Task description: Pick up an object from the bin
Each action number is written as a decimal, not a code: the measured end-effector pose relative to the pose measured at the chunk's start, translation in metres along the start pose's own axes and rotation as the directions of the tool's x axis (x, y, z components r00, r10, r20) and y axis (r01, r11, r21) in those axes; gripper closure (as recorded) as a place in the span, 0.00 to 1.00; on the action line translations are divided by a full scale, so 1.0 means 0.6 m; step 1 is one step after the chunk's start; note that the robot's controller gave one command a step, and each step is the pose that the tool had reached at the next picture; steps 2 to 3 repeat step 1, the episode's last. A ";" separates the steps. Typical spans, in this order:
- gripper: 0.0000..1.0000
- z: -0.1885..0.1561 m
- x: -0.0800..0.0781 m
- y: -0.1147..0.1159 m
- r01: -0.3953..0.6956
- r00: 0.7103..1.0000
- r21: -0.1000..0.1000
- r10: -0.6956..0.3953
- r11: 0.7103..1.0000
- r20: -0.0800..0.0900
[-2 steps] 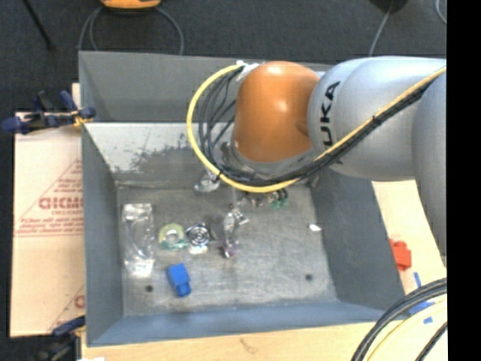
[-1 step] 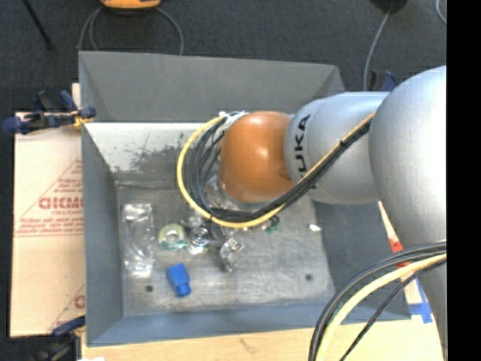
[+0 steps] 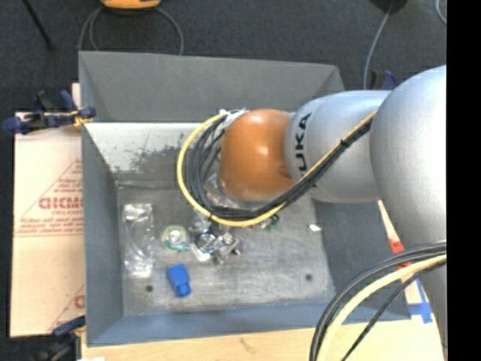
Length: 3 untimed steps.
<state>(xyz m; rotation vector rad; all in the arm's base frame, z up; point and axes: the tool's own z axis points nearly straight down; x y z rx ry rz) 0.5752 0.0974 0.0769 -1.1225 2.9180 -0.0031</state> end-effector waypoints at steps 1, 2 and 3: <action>1.00 -0.223 0.002 -0.031 -0.035 0.999 0.001 0.035 0.999 -0.003; 1.00 -0.223 0.002 -0.031 -0.035 0.999 0.001 0.035 0.999 -0.003; 1.00 -0.223 0.002 -0.031 -0.035 0.999 0.001 0.035 0.999 -0.003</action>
Offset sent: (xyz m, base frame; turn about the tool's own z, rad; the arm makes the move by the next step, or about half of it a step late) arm 0.0063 -0.0138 0.1284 0.0293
